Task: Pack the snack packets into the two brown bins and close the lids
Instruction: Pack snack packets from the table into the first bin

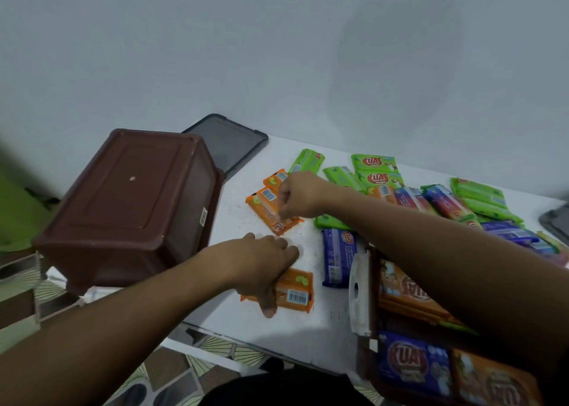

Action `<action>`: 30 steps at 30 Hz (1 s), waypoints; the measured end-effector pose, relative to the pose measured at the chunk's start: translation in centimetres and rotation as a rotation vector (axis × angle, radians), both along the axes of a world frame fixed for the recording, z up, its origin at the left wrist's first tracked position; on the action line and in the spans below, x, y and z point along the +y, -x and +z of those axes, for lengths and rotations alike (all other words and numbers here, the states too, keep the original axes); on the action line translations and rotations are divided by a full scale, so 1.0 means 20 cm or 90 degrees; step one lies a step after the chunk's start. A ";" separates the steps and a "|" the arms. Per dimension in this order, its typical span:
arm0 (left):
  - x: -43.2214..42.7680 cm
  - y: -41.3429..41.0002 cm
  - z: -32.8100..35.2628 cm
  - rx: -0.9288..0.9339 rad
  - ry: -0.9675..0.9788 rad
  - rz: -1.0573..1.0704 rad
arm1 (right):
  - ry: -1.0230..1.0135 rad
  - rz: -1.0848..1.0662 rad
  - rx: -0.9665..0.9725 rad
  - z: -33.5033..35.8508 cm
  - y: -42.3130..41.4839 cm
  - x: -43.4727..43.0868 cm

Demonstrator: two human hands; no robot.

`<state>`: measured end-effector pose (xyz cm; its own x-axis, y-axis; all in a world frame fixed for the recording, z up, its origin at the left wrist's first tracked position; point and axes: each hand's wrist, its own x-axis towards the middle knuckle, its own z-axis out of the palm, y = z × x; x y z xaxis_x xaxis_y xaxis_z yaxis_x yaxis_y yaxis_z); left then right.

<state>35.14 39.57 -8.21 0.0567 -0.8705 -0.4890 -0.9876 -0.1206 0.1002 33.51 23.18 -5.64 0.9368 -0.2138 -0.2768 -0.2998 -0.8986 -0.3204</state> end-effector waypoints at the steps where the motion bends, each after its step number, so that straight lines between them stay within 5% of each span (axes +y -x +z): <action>1: 0.00 0.00 -0.01 0.010 0.003 0.008 | 0.016 0.006 0.017 -0.02 -0.03 0.02; 14: 0.06 -0.07 0.03 0.069 0.126 0.147 | 0.249 0.065 0.065 -0.16 -0.15 0.11; 30: -0.01 -0.09 0.24 0.060 0.296 0.212 | -0.114 -0.065 -0.117 0.23 0.21 -0.22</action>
<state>36.91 39.39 -3.51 0.3393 -0.9377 -0.0754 -0.8880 -0.3457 0.3032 29.25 18.83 -1.00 0.9507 -0.2732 -0.1469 -0.3089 -0.7904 -0.5290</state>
